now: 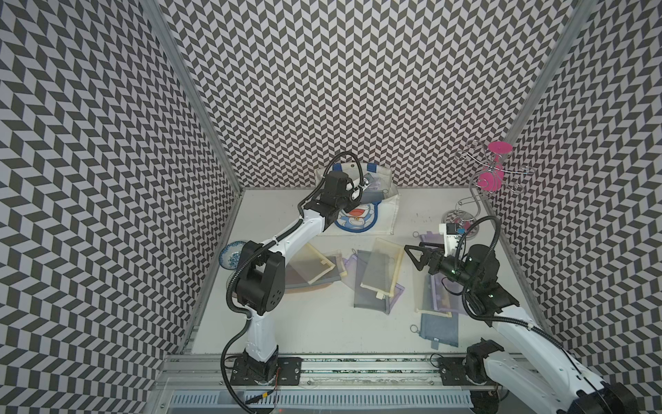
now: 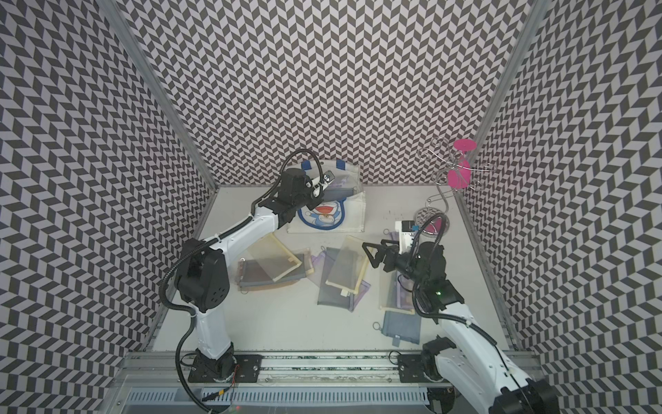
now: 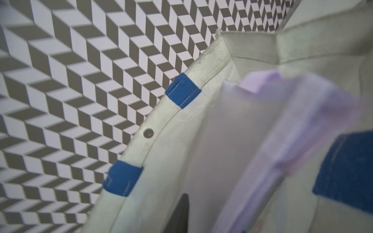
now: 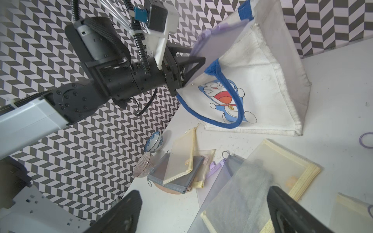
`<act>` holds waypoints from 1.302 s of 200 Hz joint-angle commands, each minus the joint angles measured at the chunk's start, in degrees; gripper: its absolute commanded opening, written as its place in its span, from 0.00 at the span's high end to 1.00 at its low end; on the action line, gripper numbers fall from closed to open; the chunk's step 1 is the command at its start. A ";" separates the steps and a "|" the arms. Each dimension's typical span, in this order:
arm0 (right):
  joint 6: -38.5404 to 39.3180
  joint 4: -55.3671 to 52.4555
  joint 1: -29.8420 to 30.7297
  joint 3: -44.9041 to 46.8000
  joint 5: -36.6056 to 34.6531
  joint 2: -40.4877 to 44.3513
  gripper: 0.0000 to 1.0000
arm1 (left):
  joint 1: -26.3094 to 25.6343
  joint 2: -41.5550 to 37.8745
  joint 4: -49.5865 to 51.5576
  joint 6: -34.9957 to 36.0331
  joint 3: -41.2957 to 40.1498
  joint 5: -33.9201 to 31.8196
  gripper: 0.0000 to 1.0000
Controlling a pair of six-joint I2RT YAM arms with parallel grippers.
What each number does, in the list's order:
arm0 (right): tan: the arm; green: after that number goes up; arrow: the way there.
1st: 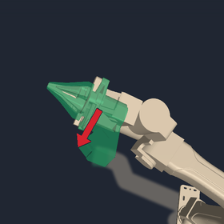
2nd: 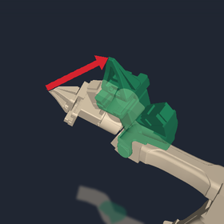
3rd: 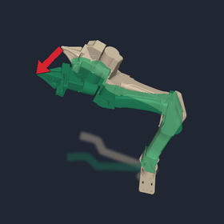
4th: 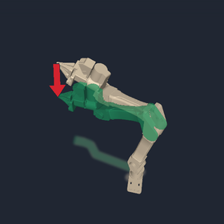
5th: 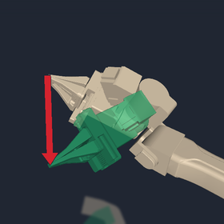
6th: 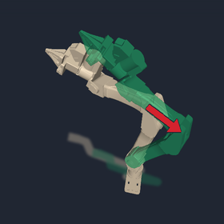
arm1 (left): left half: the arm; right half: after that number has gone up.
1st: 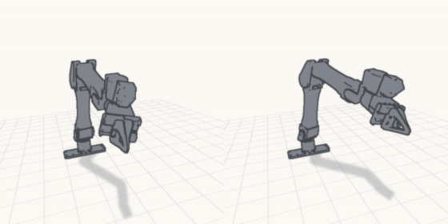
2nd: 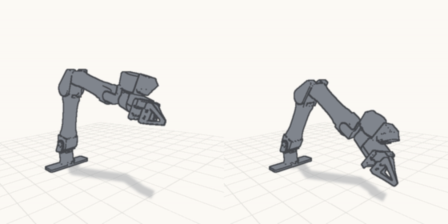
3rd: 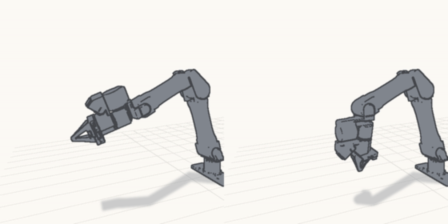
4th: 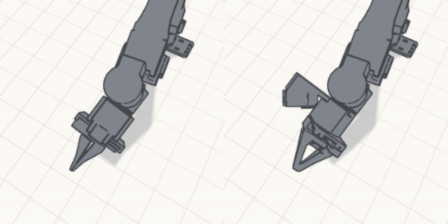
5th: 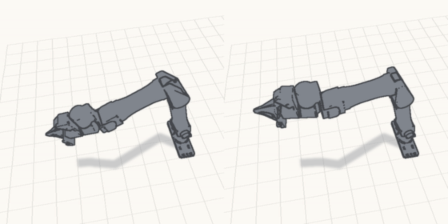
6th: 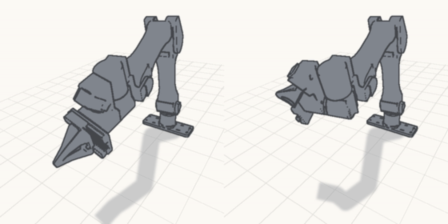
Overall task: Put the pencil pouch into the canvas bag
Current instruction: Place the pencil pouch in the canvas bag.
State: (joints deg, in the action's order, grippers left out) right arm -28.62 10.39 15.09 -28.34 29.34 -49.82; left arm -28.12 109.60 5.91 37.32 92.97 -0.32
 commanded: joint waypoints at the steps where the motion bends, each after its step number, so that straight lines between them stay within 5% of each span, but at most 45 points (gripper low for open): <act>1: 0.98 0.39 -0.59 -1.81 -0.52 1.77 0.03 | 0.04 -3.59 -0.58 -2.19 1.33 2.27 0.47; 46: -0.19 -0.74 -0.74 -0.84 -1.45 2.34 0.02 | 0.11 -6.82 5.51 -10.31 5.73 5.14 0.22; 121: -1.44 -1.23 -1.00 0.07 -0.61 1.18 0.03 | -0.40 -9.64 15.93 -25.76 10.06 4.55 0.22; 199: -6.81 5.65 -1.24 6.40 6.17 -9.08 0.05 | -9.46 -29.99 4.14 -55.81 -29.97 23.11 0.24; 260: -5.39 11.96 -1.21 8.57 8.44 -20.57 0.10 | -9.83 -19.65 -8.13 -62.02 -37.85 28.08 0.27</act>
State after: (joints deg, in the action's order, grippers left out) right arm -34.09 15.00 14.04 -21.34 36.58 -68.16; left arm -38.06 86.17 6.07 -20.43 54.74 24.53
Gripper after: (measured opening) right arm 0.903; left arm 0.733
